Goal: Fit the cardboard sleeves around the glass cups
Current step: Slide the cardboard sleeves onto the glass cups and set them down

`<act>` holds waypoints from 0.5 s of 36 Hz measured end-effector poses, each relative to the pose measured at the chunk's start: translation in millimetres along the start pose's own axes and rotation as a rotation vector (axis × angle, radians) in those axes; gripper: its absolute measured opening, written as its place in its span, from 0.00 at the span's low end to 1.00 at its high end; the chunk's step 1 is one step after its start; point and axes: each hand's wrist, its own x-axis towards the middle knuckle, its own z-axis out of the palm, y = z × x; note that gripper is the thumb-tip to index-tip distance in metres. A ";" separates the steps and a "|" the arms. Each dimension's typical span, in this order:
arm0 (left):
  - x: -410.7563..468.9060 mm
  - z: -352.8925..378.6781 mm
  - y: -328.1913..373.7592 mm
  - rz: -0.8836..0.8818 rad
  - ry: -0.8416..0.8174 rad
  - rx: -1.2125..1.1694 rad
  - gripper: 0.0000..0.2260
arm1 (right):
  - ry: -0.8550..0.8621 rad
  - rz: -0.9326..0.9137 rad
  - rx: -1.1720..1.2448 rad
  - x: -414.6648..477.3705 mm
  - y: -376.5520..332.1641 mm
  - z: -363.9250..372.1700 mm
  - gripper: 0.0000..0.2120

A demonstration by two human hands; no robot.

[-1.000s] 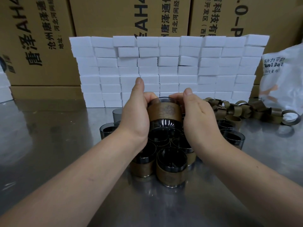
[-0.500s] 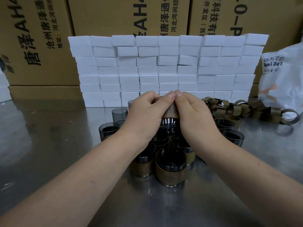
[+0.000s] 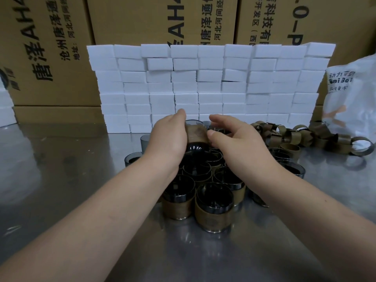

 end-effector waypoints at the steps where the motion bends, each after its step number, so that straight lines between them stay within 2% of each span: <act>1: -0.5 0.4 -0.6 -0.009 -0.004 -0.022 0.16 | -0.004 0.007 0.002 0.1 -0.7 -0.3 0.18; 12: 3.3 -1.7 -14.1 0.085 0.005 0.060 0.24 | -0.142 -0.050 0.113 0.7 2.5 0.5 0.09; 18: 6.6 -1.1 -29.1 0.025 0.039 0.007 0.29 | -0.213 -0.093 -0.022 -0.7 5.8 3.3 0.10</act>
